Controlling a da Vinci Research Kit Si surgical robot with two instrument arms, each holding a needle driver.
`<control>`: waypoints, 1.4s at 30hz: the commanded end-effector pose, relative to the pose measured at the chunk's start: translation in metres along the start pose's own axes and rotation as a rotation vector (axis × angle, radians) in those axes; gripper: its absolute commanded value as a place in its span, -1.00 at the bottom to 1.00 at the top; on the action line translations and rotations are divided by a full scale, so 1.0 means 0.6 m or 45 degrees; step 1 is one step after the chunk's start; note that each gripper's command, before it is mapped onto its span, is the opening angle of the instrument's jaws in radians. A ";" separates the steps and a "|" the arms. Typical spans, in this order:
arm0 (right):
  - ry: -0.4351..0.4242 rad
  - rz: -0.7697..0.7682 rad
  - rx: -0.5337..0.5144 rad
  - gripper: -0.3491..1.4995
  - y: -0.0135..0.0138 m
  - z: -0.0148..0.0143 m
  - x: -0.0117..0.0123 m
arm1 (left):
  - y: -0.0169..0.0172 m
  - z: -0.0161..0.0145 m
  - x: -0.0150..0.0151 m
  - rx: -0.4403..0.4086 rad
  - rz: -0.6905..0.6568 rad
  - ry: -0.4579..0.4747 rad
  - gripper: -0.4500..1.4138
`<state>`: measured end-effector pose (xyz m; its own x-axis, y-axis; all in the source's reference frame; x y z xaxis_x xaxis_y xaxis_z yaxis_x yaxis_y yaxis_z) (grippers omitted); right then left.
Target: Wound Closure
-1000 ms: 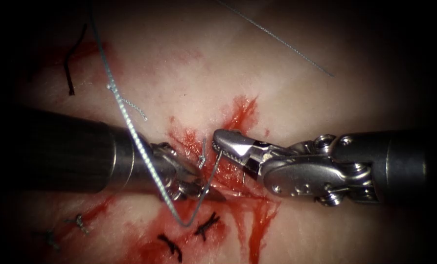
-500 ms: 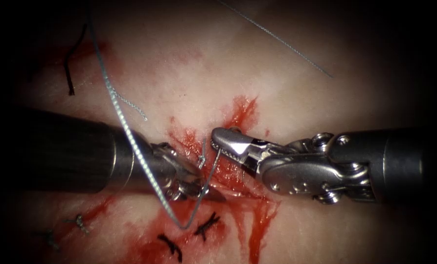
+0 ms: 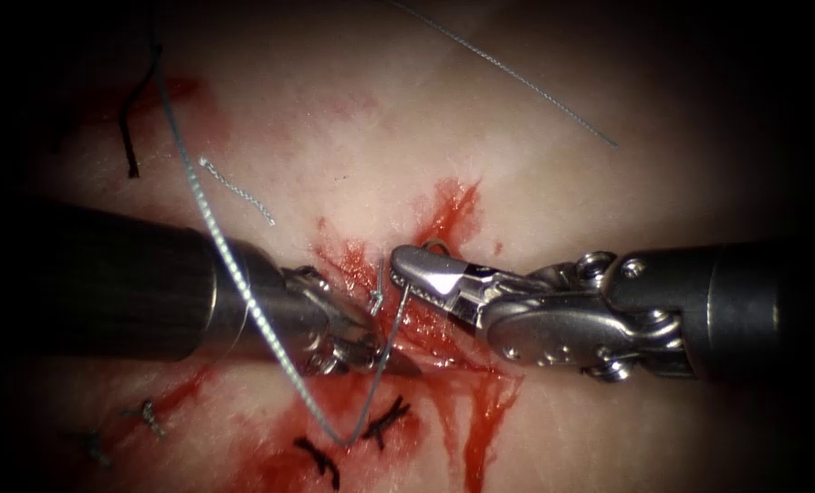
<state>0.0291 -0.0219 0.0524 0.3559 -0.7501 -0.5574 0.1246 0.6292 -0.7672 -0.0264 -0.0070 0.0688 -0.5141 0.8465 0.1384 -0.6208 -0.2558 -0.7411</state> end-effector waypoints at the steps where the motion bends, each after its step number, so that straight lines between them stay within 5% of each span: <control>1: 0.000 -0.002 0.004 -1.00 -0.0005 0.0014 0.0002 | -0.0001 0.0013 0.0001 -0.001 0.000 -0.001 -1.00; 30: 0.009 -0.191 0.187 -1.00 -0.0067 0.0017 0.0006 | 0.0000 0.0011 0.0001 0.000 0.000 0.002 -1.00; 42: -0.078 -0.027 0.083 -1.00 -0.0056 0.0013 0.0008 | 0.0000 0.0011 0.0000 0.000 0.000 0.002 -1.00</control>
<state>0.0287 -0.0243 0.0547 0.4316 -0.7179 -0.5462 0.1563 0.6559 -0.7385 -0.0263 -0.0070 0.0687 -0.5130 0.8474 0.1369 -0.6208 -0.2561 -0.7409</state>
